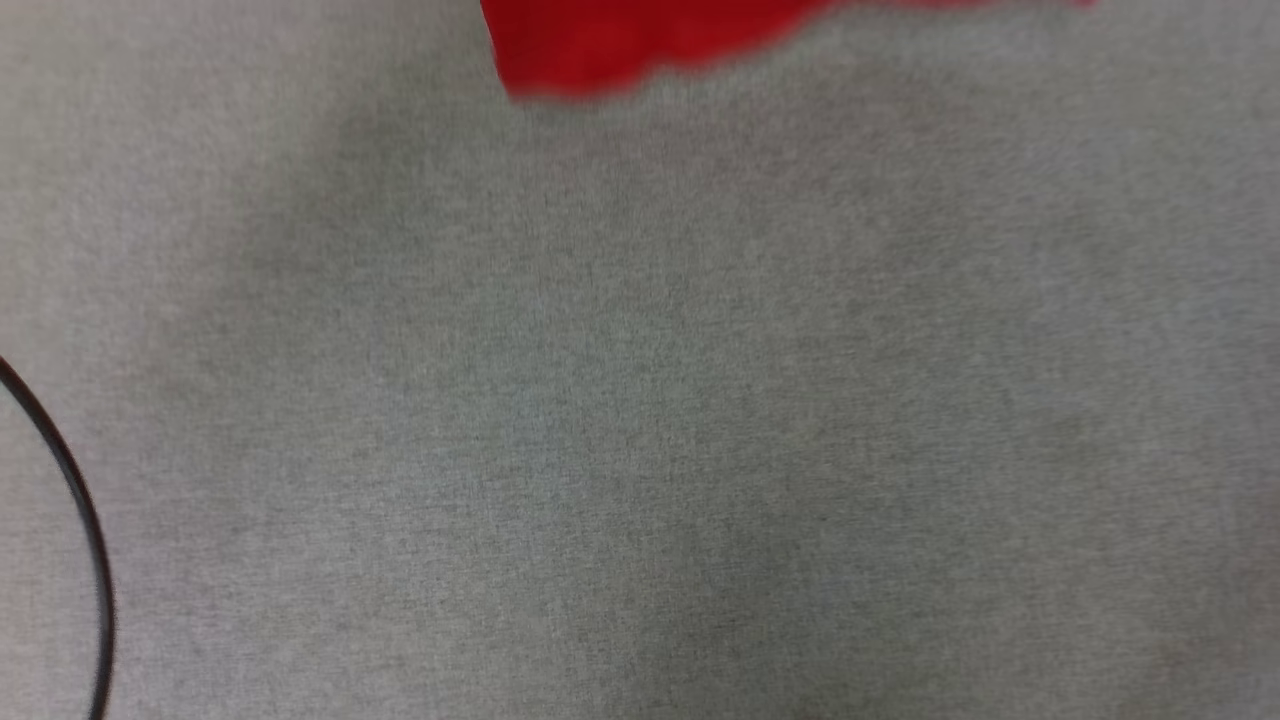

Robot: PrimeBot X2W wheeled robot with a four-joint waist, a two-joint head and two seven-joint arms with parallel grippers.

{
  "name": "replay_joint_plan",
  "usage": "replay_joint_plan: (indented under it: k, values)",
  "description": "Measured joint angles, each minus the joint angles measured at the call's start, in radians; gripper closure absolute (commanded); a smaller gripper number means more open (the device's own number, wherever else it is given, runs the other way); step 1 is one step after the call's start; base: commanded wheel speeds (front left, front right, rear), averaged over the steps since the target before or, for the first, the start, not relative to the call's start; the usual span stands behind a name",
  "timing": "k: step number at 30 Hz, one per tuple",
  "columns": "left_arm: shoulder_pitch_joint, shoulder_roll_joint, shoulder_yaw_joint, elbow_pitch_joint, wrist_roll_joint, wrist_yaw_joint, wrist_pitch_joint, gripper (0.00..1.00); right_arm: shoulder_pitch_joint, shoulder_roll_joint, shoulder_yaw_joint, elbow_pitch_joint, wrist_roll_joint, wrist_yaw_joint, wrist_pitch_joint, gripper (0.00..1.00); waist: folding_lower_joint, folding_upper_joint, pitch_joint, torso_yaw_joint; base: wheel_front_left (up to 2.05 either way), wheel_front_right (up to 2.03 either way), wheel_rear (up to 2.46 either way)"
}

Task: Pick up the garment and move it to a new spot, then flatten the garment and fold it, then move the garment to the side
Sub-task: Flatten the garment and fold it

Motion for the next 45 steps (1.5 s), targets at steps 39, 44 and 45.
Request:
replay_joint_plan:
  k: [39, 44, 45]
  values:
    - [0.738, 0.118, -0.054, 0.063, -0.284, 0.075, -0.427, 1.0, 0.443, 0.177, 0.358, 0.188, 0.17, 0.0, -0.286, 1.0, -0.0001, 0.0, -0.036, 0.022, 0.0, 0.0, 0.0]
    - [1.048, 0.212, -0.051, -0.074, -0.379, 0.166, -0.465, 1.0, 0.582, 0.136, 0.432, 0.138, 0.229, 0.0, -0.299, 1.0, -0.0002, 0.0, -0.119, 0.01, 0.0, 0.0, 0.0]
    - [1.11, 0.221, -0.053, -0.104, -0.399, 0.184, -0.473, 1.0, 0.613, 0.125, 0.447, 0.129, 0.238, 0.0, -0.3, 1.0, -0.0002, 0.0, -0.135, 0.008, 0.0, 0.0, 0.0]
